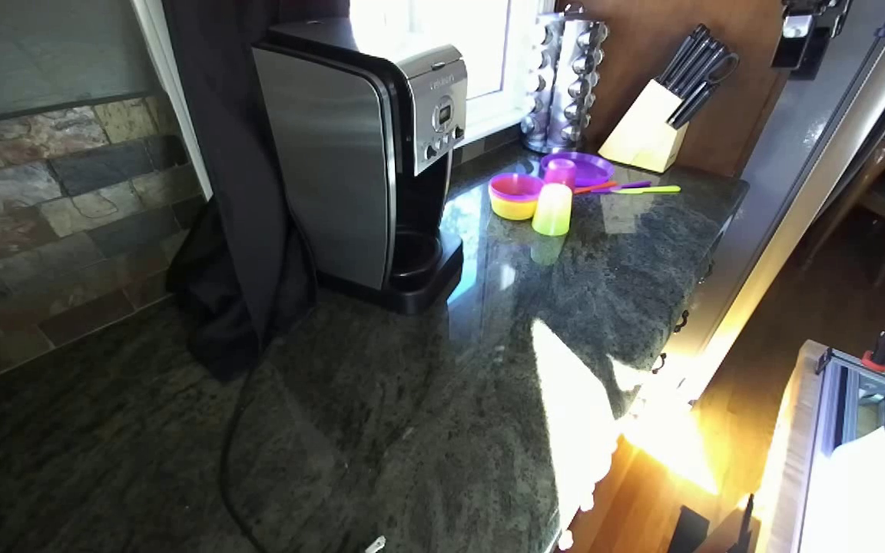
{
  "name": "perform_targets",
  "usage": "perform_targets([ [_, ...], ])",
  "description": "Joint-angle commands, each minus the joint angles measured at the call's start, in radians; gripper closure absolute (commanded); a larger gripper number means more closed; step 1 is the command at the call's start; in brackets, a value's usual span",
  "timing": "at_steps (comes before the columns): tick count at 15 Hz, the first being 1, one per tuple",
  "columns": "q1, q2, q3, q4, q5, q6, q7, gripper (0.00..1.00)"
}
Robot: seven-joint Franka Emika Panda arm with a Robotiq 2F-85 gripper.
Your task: Turn the knob of the coffee maker on the left to the right
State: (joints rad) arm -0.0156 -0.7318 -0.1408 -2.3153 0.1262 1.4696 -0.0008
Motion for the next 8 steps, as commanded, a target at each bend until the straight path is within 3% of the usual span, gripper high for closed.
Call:
perform_targets([
  [1, -0.025, 0.02, 0.038, 0.01, -0.002, 0.012, -0.001, 0.0],
  [8, 0.021, 0.157, 0.249, 0.089, -0.168, 0.202, 0.027, 0.0],
])
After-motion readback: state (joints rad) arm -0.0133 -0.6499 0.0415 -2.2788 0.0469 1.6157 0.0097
